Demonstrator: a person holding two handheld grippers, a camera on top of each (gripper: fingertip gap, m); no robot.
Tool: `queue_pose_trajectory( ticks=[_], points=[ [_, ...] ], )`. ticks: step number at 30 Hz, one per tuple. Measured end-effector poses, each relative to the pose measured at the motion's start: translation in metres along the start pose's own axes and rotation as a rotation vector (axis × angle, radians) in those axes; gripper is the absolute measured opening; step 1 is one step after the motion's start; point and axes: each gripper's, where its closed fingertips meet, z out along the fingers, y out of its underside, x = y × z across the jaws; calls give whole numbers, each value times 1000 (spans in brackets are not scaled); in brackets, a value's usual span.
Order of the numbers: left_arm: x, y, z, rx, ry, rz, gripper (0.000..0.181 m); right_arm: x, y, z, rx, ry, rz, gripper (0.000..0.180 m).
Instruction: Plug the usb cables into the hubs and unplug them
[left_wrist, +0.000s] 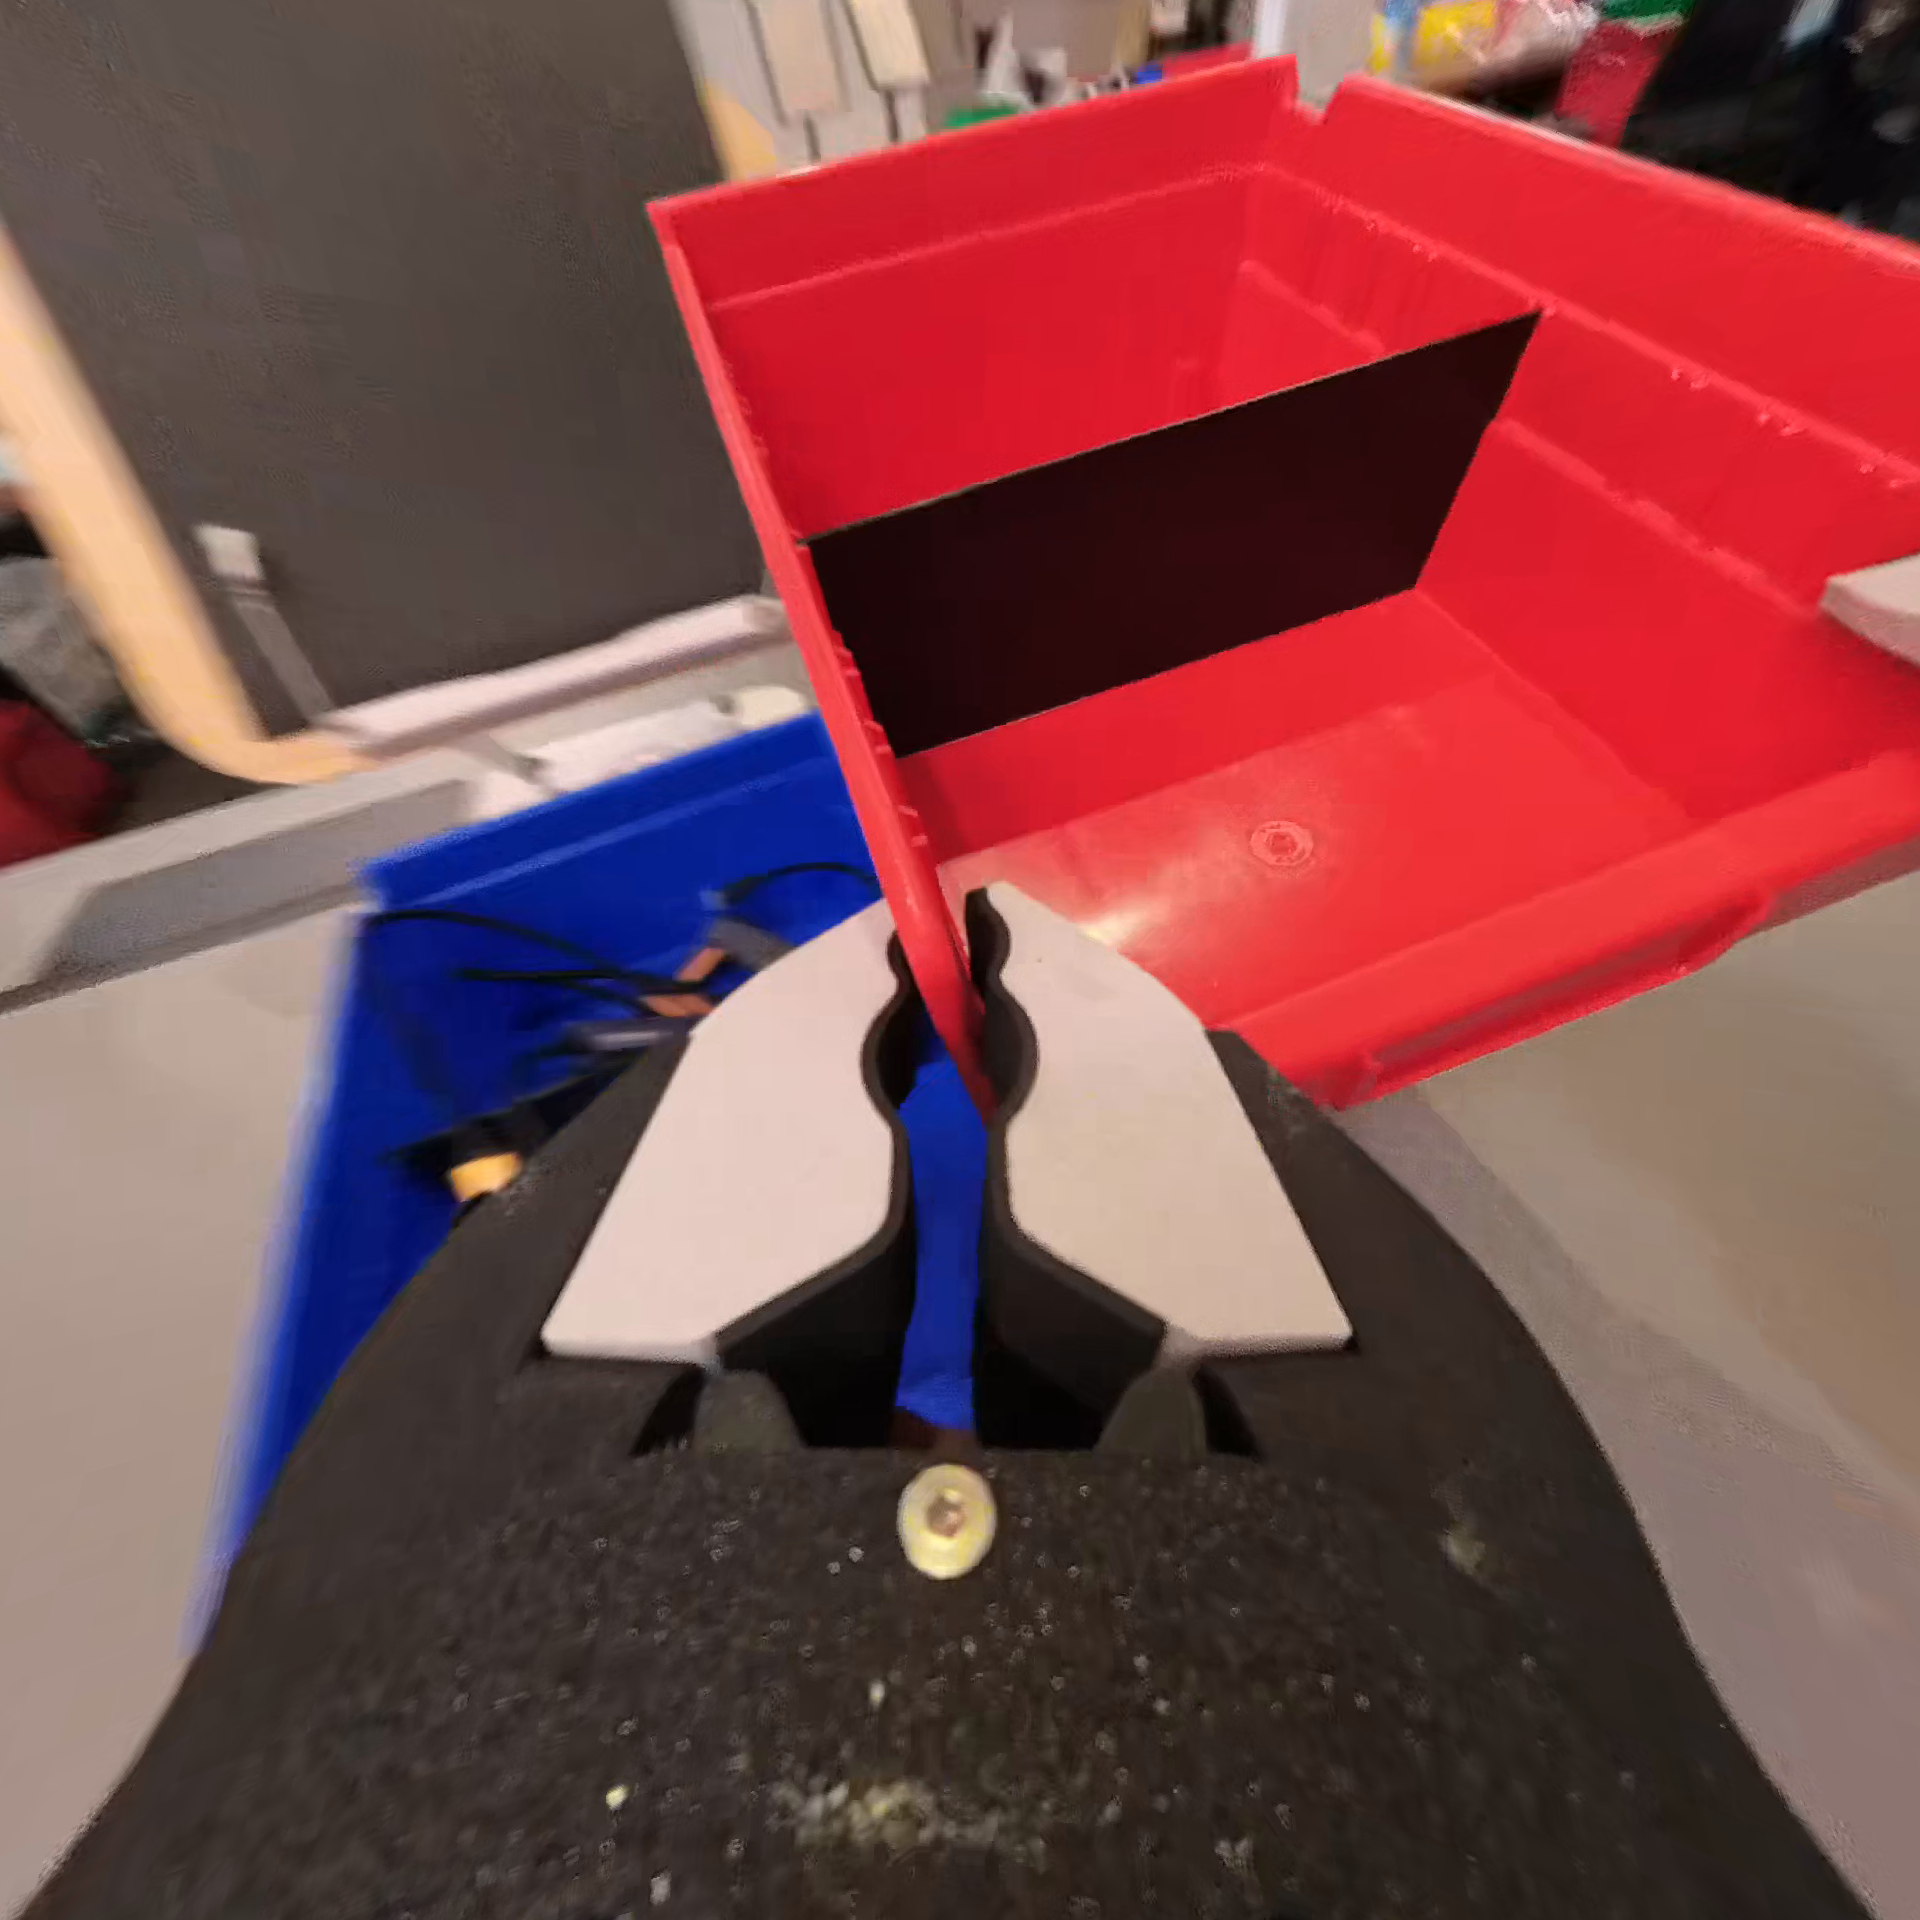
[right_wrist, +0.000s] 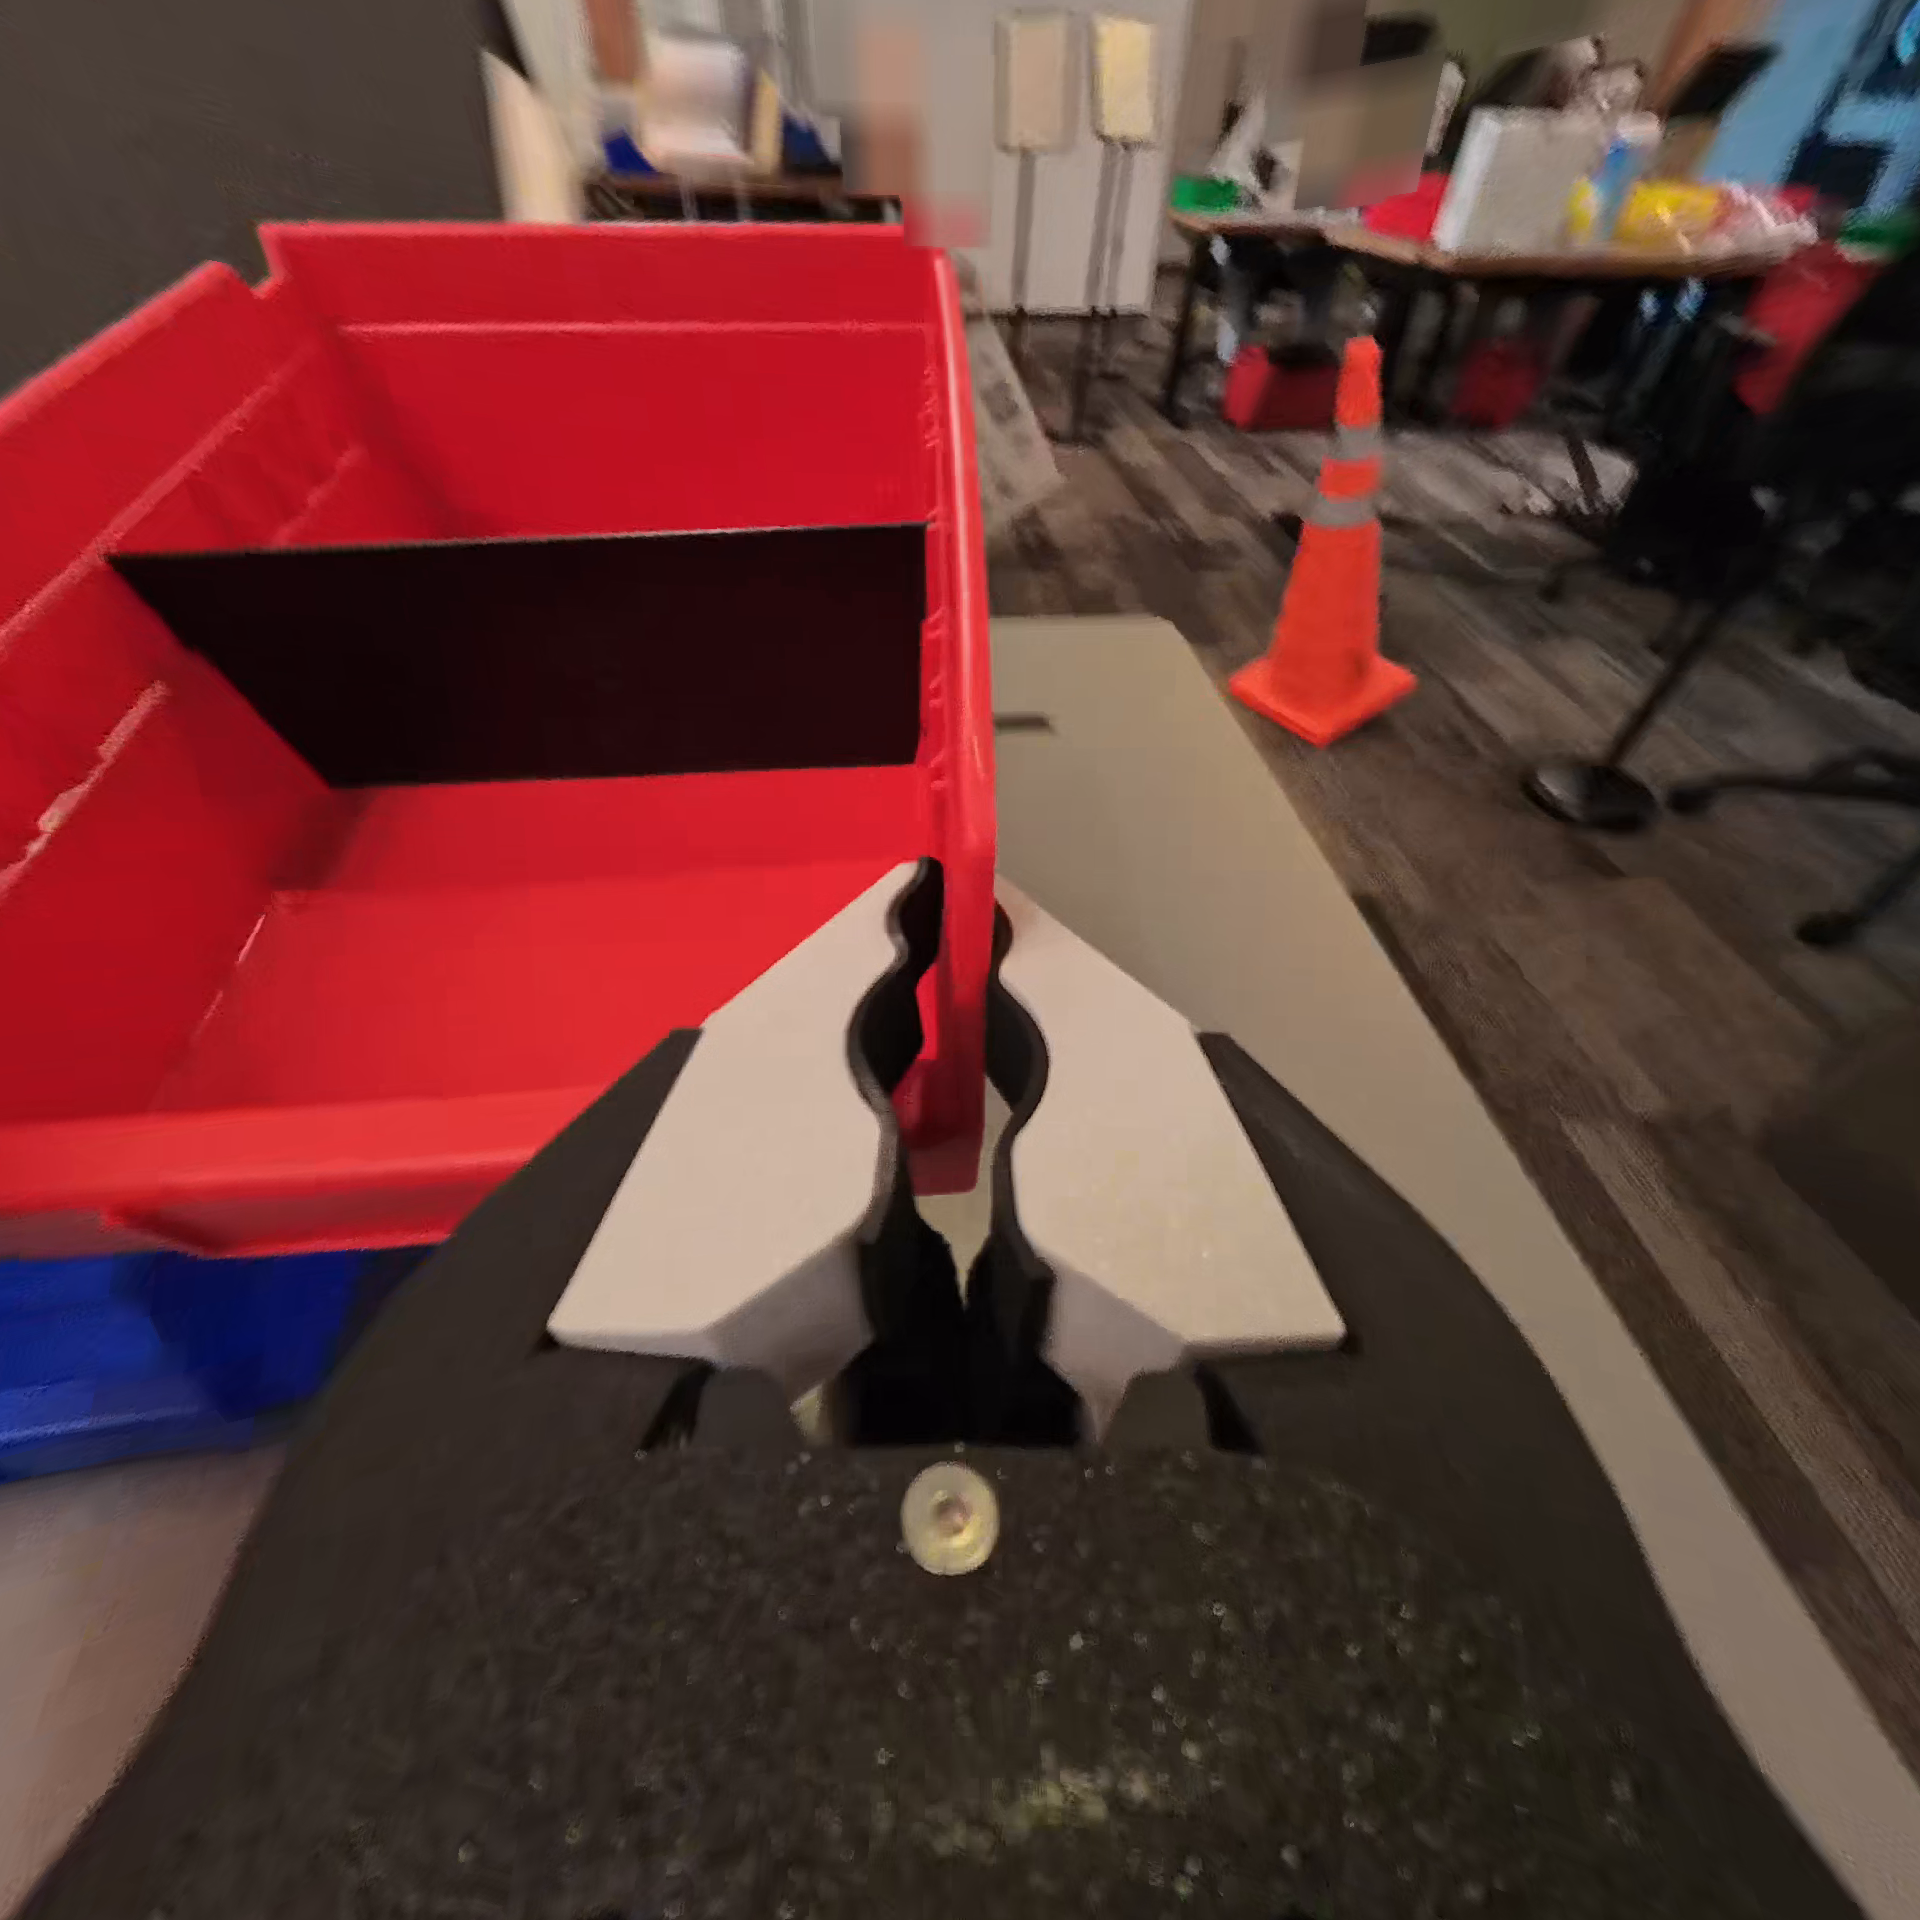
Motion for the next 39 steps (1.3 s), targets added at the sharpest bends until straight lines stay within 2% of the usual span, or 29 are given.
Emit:
queue_pose_trajectory(
  ticks=[2,5,12,17,20,23,25,27,29,32,34,35,38,39],
  points=[
    [43,19,27,-57,35,-16,7,41,32,12,-83,27,-2,2],
    [82,52,51,-130,64,-43,6,72,78,23,-161,-9,-26,1],
    [110,99,55,-156,96,-19,11,84,133,34,-300,-66,-14,3],
    [117,100,44,-167,193,-14,20,85,132,36,-296,-54,49,5],
    [109,86,26,-151,271,-48,27,84,131,31,-291,-32,74,9],
    [72,63,-12,-70,296,-53,29,96,110,18,-240,80,-27,25],
    [22,56,-37,-23,243,-47,30,97,79,5,-143,161,-88,26],
    [-42,61,-55,-3,138,-56,32,69,46,-4,-32,117,-138,26],
    [-106,79,-66,-26,18,-80,38,6,27,-9,29,-61,-142,26],
    [-151,120,-69,-137,-14,-150,46,-119,41,-20,-15,-432,-80,39],
    [-159,139,-65,-161,-10,-177,51,-181,67,-26,-84,-553,-49,48],
    [-159,146,-60,-174,9,-200,49,-197,81,-22,-110,-537,-55,48],
    [-154,160,-40,-224,69,-218,35,-200,119,7,-218,-294,-107,42],
    [-155,163,-34,-232,72,-205,29,-203,129,13,-263,-259,-116,37]
  ],
)
